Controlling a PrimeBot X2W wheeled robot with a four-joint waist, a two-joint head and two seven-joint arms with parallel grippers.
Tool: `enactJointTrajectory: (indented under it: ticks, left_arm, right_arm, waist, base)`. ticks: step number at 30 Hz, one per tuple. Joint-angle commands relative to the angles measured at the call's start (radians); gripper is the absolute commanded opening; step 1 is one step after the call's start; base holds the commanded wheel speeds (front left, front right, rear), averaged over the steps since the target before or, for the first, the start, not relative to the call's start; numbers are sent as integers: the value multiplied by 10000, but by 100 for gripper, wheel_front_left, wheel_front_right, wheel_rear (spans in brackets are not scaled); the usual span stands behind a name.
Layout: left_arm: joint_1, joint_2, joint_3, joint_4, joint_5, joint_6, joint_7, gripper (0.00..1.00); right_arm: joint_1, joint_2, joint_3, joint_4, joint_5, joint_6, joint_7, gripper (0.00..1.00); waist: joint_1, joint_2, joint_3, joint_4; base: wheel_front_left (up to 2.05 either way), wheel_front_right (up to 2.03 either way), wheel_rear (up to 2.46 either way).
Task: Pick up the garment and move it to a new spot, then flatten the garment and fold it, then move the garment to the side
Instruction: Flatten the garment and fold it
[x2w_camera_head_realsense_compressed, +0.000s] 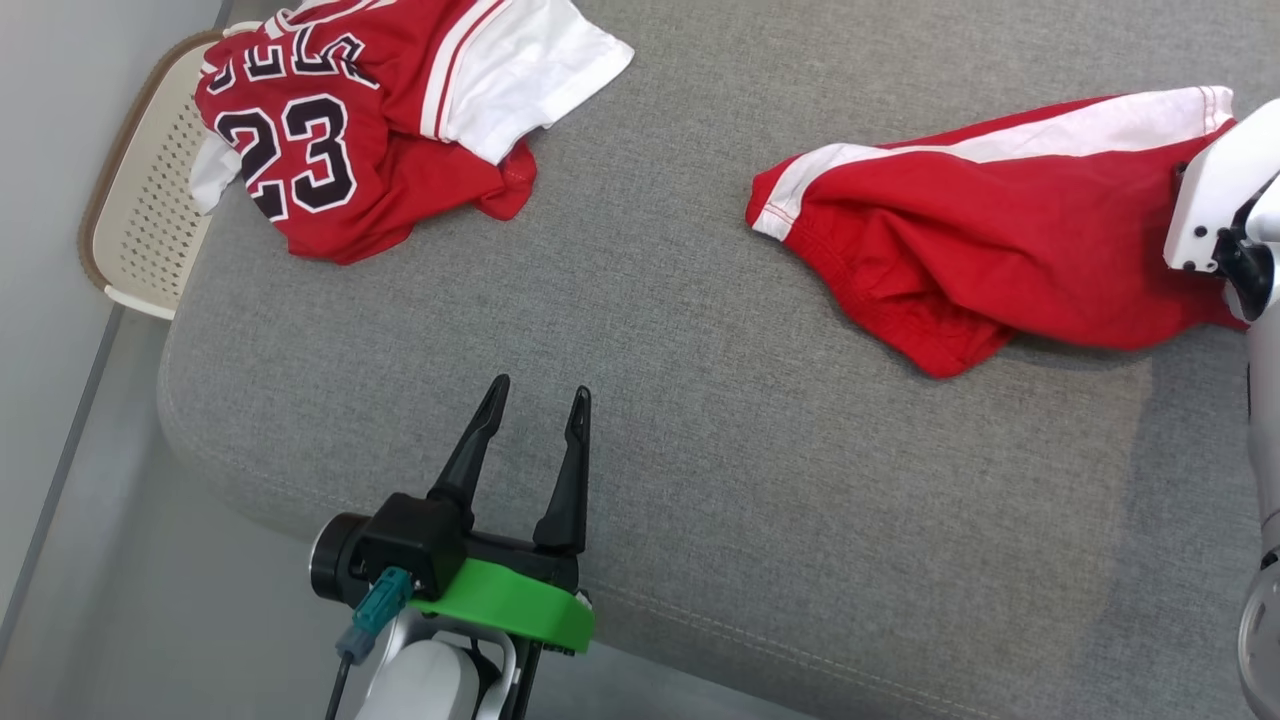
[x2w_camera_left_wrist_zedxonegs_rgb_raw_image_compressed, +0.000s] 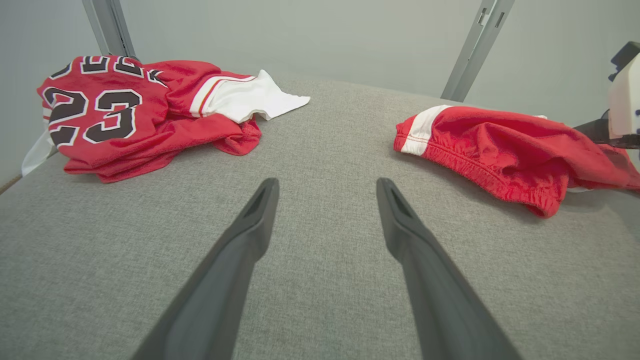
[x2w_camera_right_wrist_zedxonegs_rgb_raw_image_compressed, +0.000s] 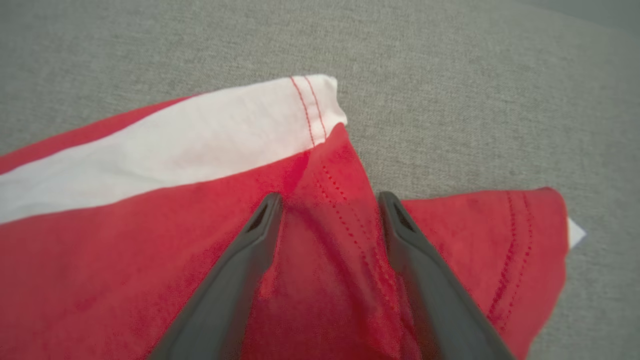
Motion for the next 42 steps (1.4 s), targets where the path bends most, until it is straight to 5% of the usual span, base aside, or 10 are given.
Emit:
enactJointTrajectory:
  ticks: [1,3,4,5,22,35,36,37,38,42]
  left_arm:
    - [-152,-6,0,25,-69,57,2,100]
    - [-189,-6,-8,34,-101,64,2,100]
    - [-219,-6,7,16,-103,90,3,100]
    - [-254,-6,23,13,-99,110,2,100]
    - [-138,106,254,551,-101,108,2,100]
    - [215,420,369,688,-275,214,130,100]
    - [230,456,378,670,-253,229,143,100]
    - [229,480,388,643,-251,245,159,100]
    - [239,509,397,628,-258,252,171,100]
    - [243,581,342,611,-227,276,243,100]
  right_arm:
    - [-119,22,-21,37,-54,-13,24,86]
    - [-141,73,49,137,-221,-12,-60,23]
    - [-189,113,121,140,-291,-10,-155,4]
    - [-224,162,196,142,-299,-10,-318,0]
    - [534,385,1515,181,1009,-14,-1595,0]
    - [3627,407,2136,-2383,2578,-14,-1217,0]
    - [3853,450,2173,-2594,2647,-14,-1185,15]
    - [4060,490,2176,-2786,2725,-14,-1173,72]
    - [4267,521,2162,-2950,2766,-14,-1151,100]
    - [4774,616,2103,-3408,2839,-12,-1372,100]
  waist:
    - [0,0,94,92]
    - [0,0,118,80]
    - [0,0,161,47]
    - [0,0,189,18]
    - [0,0,-941,-1112]
    - [0,0,-1778,-1898]
    - [0,0,-1793,-1940]
    - [0,0,-1799,-1978]
    - [0,0,-1815,-2013]
    - [0,0,-1874,-2092]
  base:
    - [0,0,0]
    - [0,0,0]
    - [0,0,0]
    - [0,0,0]
    - [0,0,0]
    - [0,0,0]
    - [0,0,0]
    - [0,0,0]
    - [0,0,0]
    - [0,0,0]
